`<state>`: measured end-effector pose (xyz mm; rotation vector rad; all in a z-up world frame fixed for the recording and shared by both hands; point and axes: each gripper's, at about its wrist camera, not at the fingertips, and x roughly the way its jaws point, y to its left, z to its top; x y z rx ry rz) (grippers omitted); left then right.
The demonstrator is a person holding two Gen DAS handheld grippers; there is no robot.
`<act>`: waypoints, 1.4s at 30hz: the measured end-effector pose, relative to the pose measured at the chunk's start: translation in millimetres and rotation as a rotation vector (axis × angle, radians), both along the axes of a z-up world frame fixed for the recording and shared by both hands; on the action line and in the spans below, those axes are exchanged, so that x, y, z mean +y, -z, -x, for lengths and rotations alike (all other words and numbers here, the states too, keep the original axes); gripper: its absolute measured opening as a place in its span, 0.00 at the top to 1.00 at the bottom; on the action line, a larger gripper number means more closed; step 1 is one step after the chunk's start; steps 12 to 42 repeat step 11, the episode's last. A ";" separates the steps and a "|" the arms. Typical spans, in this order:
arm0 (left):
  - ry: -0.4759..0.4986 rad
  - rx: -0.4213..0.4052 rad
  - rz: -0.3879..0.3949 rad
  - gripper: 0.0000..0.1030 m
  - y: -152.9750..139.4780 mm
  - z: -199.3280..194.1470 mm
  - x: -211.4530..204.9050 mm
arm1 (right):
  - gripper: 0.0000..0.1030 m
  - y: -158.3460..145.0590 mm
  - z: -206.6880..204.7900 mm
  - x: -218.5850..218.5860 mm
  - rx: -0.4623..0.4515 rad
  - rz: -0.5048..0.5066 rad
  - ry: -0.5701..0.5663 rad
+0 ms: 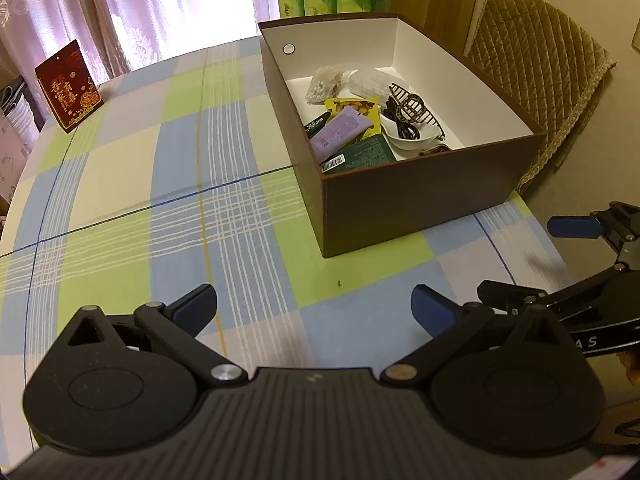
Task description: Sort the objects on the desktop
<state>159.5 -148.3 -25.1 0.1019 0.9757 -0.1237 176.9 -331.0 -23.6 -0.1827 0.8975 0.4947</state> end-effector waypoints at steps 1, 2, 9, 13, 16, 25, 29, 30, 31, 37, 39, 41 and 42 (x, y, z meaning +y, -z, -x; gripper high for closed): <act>0.000 0.001 -0.001 0.01 0.3 -0.3 -0.4 | 0.02 0.9 -0.1 0.2 0.002 0.003 -0.001; 0.000 0.002 -0.002 0.01 0.6 -0.6 -0.6 | 0.02 1.8 -0.4 0.5 0.004 0.005 -0.002; -0.006 0.002 -0.008 0.01 2.4 -2.3 -0.6 | 0.02 7.2 -1.3 2.8 0.012 0.016 -0.004; -0.003 -0.001 -0.018 0.01 2.6 -2.3 -1.4 | 0.02 8.0 -2.1 3.4 0.012 0.016 -0.005; -0.003 -0.001 -0.018 0.01 2.6 -2.3 -1.4 | 0.02 8.0 -2.1 3.4 0.012 0.016 -0.005; -0.003 -0.001 -0.018 0.01 2.6 -2.3 -1.4 | 0.02 8.0 -2.1 3.4 0.012 0.016 -0.005; -0.003 -0.001 -0.018 0.01 2.6 -2.3 -1.4 | 0.02 8.0 -2.1 3.4 0.012 0.016 -0.005; -0.003 -0.001 -0.018 0.01 2.6 -2.3 -1.4 | 0.02 8.0 -2.1 3.4 0.012 0.016 -0.005; -0.003 -0.001 -0.018 0.01 2.6 -2.3 -1.4 | 0.02 8.0 -2.1 3.4 0.012 0.016 -0.005; -0.003 -0.001 -0.018 0.01 2.6 -2.3 -1.4 | 0.02 8.0 -2.1 3.4 0.012 0.016 -0.005; -0.003 -0.001 -0.018 0.01 2.6 -2.3 -1.4 | 0.02 8.0 -2.1 3.4 0.012 0.016 -0.005; -0.003 -0.001 -0.018 0.01 2.6 -2.3 -1.4 | 0.02 8.0 -2.1 3.4 0.012 0.016 -0.005; -0.003 -0.001 -0.018 0.01 2.6 -2.3 -1.4 | 0.02 8.0 -2.1 3.4 0.012 0.016 -0.005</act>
